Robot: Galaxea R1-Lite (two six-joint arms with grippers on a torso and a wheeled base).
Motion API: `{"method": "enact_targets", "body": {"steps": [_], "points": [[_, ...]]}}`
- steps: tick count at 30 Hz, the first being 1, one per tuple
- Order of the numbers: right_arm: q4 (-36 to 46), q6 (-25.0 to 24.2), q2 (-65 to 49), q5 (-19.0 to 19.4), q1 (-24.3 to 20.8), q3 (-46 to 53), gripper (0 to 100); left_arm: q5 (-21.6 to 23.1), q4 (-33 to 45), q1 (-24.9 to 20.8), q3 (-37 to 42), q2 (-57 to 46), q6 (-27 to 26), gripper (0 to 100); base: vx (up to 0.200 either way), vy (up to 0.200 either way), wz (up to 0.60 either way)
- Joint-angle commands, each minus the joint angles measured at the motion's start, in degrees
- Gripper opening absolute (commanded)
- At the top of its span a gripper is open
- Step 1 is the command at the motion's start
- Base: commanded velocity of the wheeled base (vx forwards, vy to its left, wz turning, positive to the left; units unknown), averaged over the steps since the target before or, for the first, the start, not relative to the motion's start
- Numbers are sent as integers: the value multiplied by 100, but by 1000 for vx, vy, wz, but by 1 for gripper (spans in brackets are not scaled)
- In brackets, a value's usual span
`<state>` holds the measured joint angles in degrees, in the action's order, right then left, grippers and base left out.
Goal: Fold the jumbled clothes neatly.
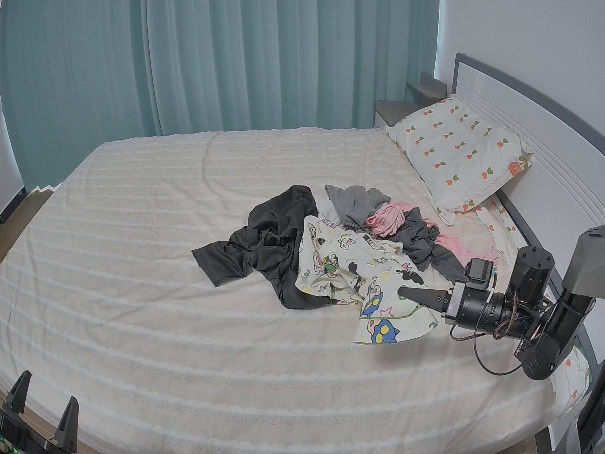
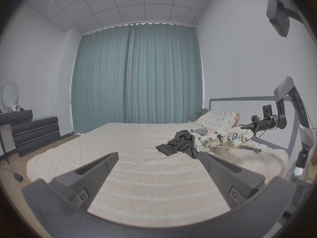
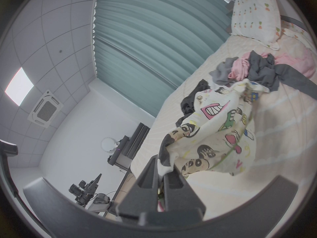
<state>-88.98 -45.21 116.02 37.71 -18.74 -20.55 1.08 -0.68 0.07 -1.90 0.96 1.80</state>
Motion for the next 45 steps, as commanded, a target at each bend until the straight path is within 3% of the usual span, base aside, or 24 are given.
{"method": "enact_targets", "body": {"steps": [1, 3, 10, 13, 14, 15, 19, 27, 31, 36, 42, 45], "points": [[-49, -58, -448, -9, -227, 60, 0, 76, -354, -78, -1910, 1187, 1454, 100, 0, 0, 0], [-49, -84, -721, -44, -403, 43, 0, 639, -371, -209, -2332, 2066, 1586, 100, 0, 0, 0], [-49, -567, -1459, -176, -789, 51, 0, 2475, -380, -781, -2209, 3498, 1577, 100, 0, 0, 0], [-49, -770, -1494, -396, -912, -45, 0, 2976, -389, -1255, -2130, 3955, 1533, 100, 0, 0, 0], [-49, -770, -1494, -396, -912, -45, 0, 2976, -389, -1255, -2130, 3955, 1533, 100, 0, 0, 0], [-49, -893, -1494, -624, -992, -256, 0, 3020, -415, -1695, -2077, 4360, 1490, 100, 0, 0, 0], [-23, -980, -1503, -940, -1150, -696, 0, 3003, -608, -2213, -1972, 5247, 1182, 100, 0, 0, 0], [803, -989, -1907, -993, -1413, -1408, 0, 2976, -1566, -2407, -1875, 6821, 892, 100, 0, 0, 0], [1190, -1007, -1987, -1222, -1607, -1759, 0, 2906, -2041, -2688, -1866, 7559, 883, 100, 0, 0, 0], [1260, -1007, -2048, -1547, -1976, -1926, 0, 2739, -2832, -3040, -1849, 8306, 883, 100, 0, 0, 0], [1269, -1016, -2022, -1573, -2037, -1944, 0, 2678, -3342, -3558, -1682, 9167, 874, 100, 0, 0, 0], [1260, -1016, -1951, -1573, -2029, -1900, 0, 2396, -3764, -3787, -1612, 9589, 874, 100, 0, 0, 0]]}}
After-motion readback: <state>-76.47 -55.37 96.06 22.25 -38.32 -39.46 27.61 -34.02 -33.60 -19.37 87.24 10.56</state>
